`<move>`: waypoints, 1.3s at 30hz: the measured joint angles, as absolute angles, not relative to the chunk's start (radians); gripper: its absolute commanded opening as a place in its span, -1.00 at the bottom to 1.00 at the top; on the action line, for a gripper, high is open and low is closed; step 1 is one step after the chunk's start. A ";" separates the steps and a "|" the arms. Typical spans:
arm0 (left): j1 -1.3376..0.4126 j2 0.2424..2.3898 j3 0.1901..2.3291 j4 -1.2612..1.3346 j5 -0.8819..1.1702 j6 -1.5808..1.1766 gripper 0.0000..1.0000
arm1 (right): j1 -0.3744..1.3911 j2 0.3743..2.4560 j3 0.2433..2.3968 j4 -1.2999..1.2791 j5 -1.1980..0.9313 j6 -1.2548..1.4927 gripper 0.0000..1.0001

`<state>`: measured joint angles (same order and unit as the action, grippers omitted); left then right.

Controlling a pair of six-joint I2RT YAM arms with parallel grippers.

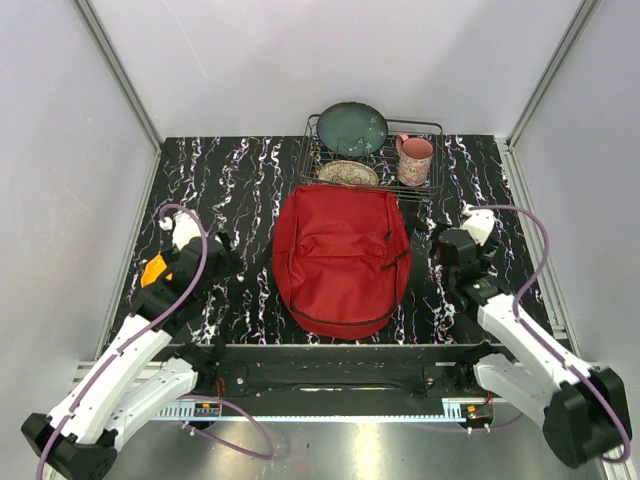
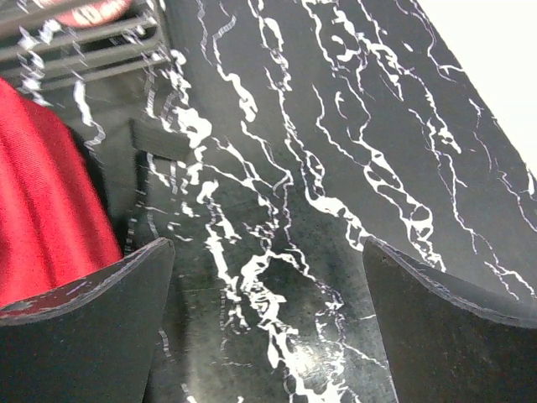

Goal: Pack the student bag
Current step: Reset both arms

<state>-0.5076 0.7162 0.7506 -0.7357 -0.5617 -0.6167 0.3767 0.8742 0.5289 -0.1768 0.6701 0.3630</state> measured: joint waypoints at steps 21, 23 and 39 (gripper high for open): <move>-0.509 0.643 0.751 -0.768 -0.599 -0.621 0.98 | 0.048 1.409 0.300 0.912 0.536 0.091 0.99; -0.509 0.642 0.749 -0.766 -0.599 -0.621 0.98 | -0.025 1.444 0.281 0.990 0.469 0.104 0.99; -0.509 0.627 0.744 -0.767 -0.616 -0.627 0.98 | -0.059 1.552 0.352 1.020 0.218 0.102 0.99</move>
<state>-0.5095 0.6273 0.7441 -0.7670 -0.6159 -0.6266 -0.0589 1.5517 0.3523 1.0199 0.2180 0.1024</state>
